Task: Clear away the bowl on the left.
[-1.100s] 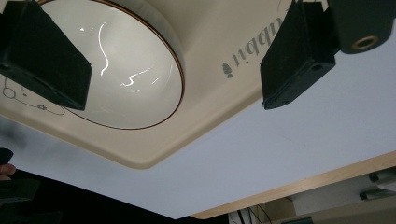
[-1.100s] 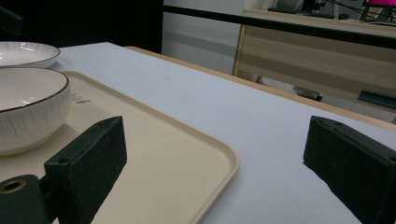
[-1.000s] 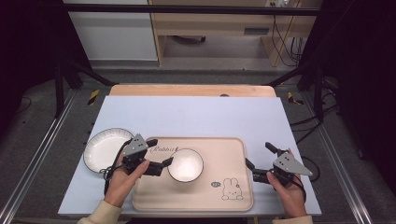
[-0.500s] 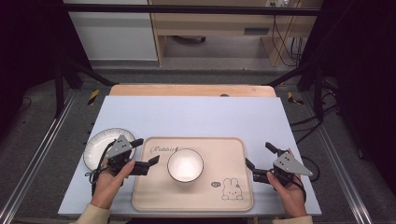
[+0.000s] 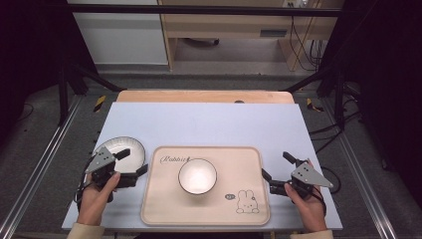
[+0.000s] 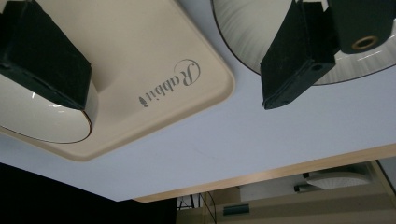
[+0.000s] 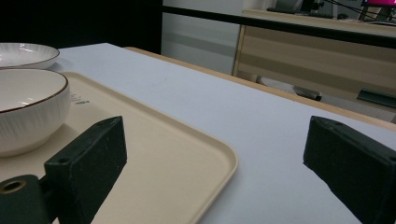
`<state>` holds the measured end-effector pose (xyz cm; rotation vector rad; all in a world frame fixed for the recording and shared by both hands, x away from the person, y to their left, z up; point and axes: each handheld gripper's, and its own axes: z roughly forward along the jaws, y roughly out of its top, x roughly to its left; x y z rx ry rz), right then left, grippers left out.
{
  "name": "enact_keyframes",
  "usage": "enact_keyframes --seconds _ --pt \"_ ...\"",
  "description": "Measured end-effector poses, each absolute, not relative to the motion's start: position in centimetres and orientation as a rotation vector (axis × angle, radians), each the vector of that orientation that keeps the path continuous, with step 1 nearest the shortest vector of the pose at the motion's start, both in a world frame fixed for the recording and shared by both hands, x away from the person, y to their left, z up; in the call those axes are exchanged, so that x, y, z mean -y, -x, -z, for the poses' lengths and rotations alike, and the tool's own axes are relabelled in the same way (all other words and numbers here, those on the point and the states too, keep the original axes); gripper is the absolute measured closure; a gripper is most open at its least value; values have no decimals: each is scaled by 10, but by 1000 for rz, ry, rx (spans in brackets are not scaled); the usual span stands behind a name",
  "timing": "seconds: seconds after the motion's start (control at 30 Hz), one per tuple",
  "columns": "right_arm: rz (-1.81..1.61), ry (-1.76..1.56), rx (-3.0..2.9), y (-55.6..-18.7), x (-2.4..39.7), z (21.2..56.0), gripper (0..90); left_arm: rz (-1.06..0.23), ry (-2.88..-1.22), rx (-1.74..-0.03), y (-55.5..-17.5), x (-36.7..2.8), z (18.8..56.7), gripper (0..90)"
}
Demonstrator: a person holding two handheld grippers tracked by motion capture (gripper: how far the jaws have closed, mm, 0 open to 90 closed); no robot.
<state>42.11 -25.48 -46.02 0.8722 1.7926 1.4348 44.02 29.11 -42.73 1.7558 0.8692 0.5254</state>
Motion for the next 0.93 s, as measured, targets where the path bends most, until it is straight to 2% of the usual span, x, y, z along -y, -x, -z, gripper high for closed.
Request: enact_keyframes --seconds 0.33,0.53,0.7,0.93 --pt "-1434 -874 -1790 -421 255 460 61 -475 -1746 -829 -439 -305 434 87" --pt "-1438 -874 -1784 -420 256 459 61 -417 -1756 -731 -434 -312 440 77" --pt "-1439 -874 -1784 -420 256 459 61 -434 -1668 -685 -428 -318 434 76" --pt "-1441 -871 -1781 -420 256 459 61 -438 -1692 -638 -426 -311 433 69"
